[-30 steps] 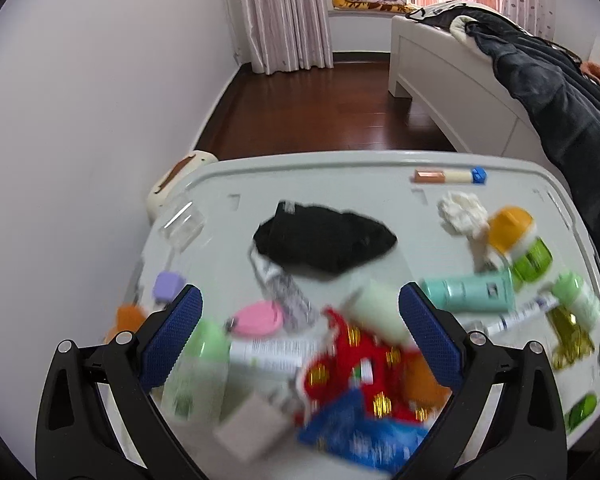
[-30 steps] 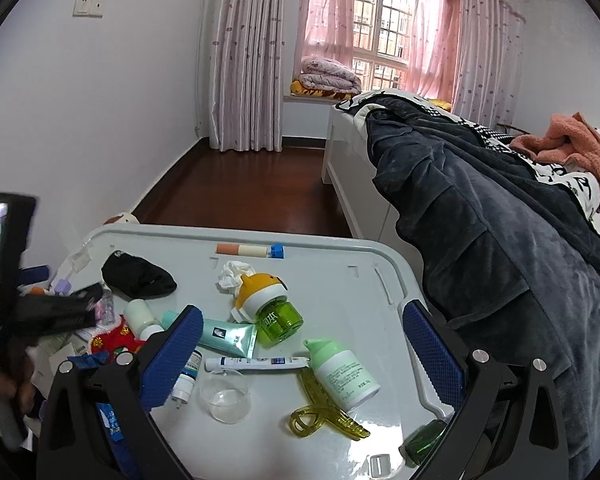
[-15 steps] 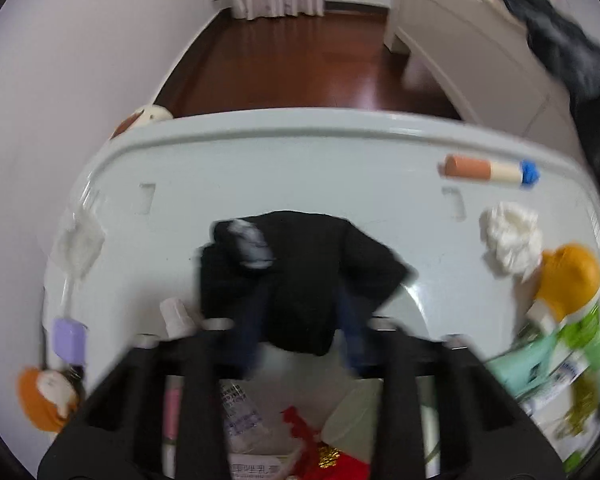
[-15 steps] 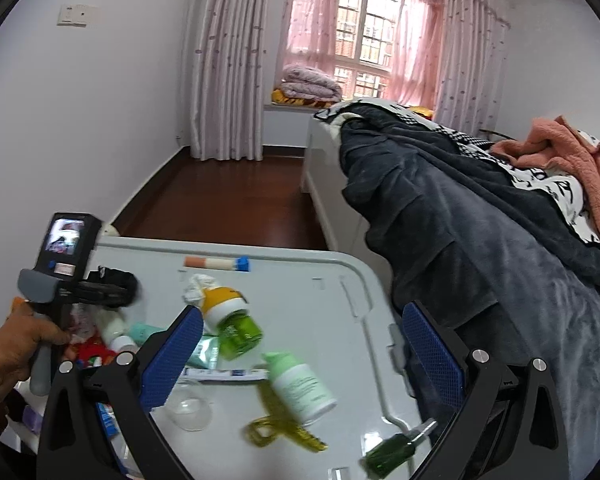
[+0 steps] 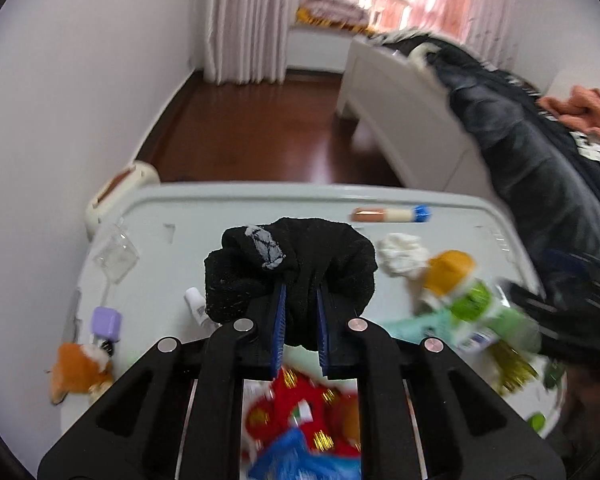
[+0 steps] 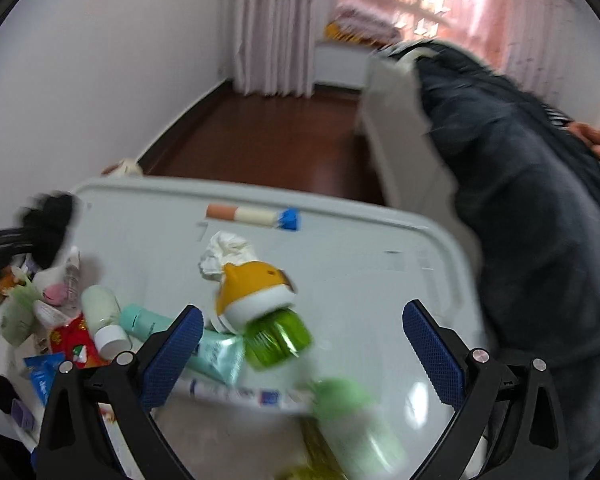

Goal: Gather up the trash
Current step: 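Grasp the black cloth with the left tool while the right tool grasps the yellow-capped green bottle, then drop the black cloth and green bottle into the orange bin with both tools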

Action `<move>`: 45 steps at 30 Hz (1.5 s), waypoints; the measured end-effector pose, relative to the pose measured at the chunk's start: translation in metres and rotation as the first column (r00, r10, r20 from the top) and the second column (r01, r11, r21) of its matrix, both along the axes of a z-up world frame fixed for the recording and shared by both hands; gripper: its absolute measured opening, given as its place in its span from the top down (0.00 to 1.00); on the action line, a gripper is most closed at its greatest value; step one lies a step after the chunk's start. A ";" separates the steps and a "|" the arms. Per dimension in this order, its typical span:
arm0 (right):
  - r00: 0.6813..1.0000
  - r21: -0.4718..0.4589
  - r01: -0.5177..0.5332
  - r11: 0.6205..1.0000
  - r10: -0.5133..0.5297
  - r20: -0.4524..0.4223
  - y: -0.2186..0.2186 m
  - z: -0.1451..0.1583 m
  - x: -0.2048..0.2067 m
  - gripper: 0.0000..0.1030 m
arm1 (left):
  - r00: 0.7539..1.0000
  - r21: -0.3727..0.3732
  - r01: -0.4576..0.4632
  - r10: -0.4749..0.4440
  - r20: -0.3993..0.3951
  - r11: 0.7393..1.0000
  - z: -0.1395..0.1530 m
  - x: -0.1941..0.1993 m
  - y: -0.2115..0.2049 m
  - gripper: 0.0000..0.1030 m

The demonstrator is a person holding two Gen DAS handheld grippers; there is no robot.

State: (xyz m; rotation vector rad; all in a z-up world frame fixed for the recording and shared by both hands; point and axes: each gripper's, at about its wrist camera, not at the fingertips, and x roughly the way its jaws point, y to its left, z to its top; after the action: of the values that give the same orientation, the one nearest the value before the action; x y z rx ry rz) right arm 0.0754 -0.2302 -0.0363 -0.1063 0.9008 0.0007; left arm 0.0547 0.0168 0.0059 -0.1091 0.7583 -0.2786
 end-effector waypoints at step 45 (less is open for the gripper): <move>0.902 0.284 -0.206 0.936 0.294 -0.315 0.062 -0.073 -0.296 0.28 | 0.735 -0.083 0.290 -0.277 -0.620 0.954 -0.113 -0.279 -0.016 0.50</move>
State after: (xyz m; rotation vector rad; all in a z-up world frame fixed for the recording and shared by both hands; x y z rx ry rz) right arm -0.2205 -0.1680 -0.1095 0.0097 1.2347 0.3848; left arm -0.2246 0.0006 -0.1070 -0.0651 1.4556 -0.5423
